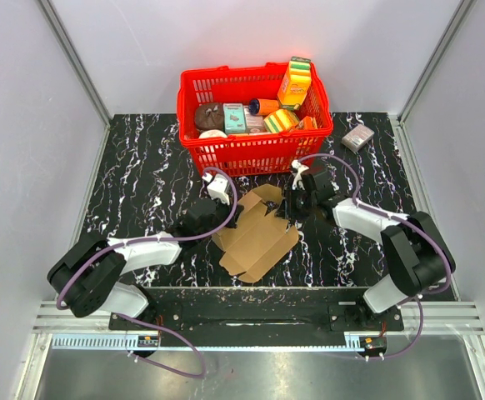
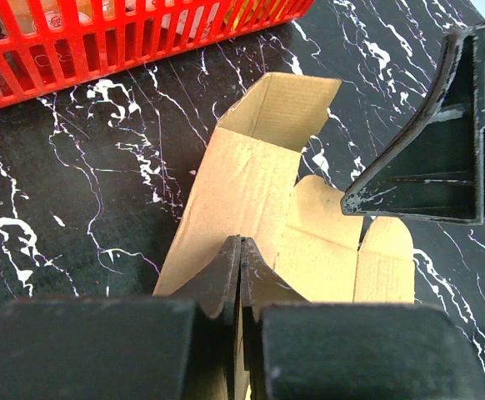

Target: Fold the paper box

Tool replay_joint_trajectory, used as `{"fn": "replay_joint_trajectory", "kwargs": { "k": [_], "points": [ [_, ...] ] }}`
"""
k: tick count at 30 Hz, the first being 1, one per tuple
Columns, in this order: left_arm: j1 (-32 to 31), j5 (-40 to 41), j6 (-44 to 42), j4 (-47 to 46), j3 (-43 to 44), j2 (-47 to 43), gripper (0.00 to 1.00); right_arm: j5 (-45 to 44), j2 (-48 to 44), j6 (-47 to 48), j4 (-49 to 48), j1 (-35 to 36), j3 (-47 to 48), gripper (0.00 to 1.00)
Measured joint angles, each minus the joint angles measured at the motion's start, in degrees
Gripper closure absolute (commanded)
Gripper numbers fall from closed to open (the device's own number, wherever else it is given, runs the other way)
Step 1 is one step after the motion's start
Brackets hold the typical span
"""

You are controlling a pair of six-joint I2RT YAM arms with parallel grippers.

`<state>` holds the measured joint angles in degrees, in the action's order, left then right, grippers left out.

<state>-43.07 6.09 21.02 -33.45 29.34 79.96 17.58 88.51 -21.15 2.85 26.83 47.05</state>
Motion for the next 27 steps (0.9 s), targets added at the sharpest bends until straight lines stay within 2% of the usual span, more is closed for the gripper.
{"fn": "replay_joint_trajectory", "kwargs": {
  "k": [14, 21, 22, 27],
  "points": [
    [0.0, 0.0, -1.0, 2.8, 0.9, -0.9, 1.00, -1.9, 4.2, -0.4, 0.0, 0.0, -0.8, 0.78],
    [0.0, 0.0, -3.0, 5.8, 5.9, -0.9, 0.99, -3.5, 6.0, -0.4, 0.0, 0.0, -0.8, 0.87],
    [0.0, 0.0, -3.4, 6.5, 7.0, -0.8, 0.99, -3.6, 6.1, -0.4, 0.0, 0.0, -0.8, 0.90],
    [0.1, -0.2, -5.9, 8.0, 14.3, 1.6, 0.99, -4.5, 6.7, -0.6, 0.0, 0.0, -0.9, 0.95]
  ]
}}
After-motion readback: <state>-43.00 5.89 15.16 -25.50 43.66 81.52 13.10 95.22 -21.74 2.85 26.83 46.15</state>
